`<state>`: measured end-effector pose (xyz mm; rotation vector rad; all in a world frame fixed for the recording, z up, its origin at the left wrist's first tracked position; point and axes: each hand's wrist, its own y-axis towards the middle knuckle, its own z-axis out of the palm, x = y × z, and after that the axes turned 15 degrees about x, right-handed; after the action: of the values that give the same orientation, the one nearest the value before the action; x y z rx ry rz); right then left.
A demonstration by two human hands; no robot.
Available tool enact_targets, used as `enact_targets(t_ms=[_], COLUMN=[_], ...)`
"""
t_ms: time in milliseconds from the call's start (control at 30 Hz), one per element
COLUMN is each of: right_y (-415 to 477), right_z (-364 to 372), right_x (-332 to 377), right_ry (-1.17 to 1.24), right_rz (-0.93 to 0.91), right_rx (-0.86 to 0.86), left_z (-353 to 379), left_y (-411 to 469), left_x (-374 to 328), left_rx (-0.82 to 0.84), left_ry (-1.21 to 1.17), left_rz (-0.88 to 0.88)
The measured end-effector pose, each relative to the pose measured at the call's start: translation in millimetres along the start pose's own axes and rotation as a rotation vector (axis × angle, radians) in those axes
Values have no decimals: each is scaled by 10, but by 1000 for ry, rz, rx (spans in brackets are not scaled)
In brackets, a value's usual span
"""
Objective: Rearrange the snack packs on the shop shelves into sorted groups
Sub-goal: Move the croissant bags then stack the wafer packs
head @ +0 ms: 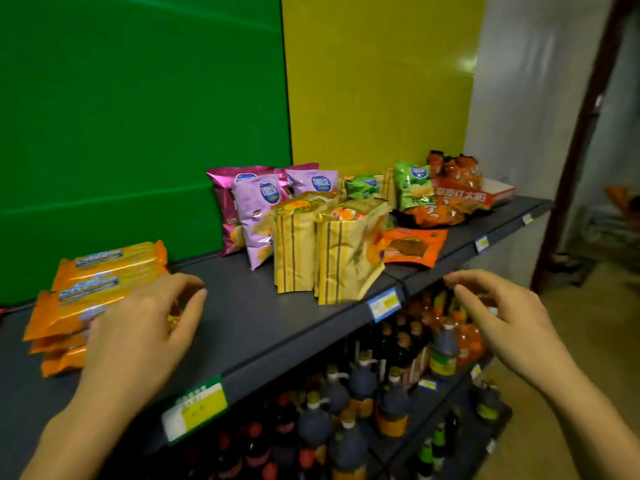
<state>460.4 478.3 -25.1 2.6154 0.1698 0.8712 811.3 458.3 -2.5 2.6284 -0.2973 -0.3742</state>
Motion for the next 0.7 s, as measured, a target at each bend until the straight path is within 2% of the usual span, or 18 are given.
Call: enact_targets(t_ms=[233,467,700], right_y=[-398,-284,35], right_z=[-558,-1079,-1286], right_x=[-1297,-2223,-2853], right_ry=[-117,-160,-143], right_rz=[237,274,288], right_rx=[-1,33,88], left_z=[644,1156,1582], left_y=[-87,149,476], left_x=[-1063,-2113,-2701], left_rx=[73,63,102], left_ry=[-10,15,2], left_rz=[-42,-67,-14])
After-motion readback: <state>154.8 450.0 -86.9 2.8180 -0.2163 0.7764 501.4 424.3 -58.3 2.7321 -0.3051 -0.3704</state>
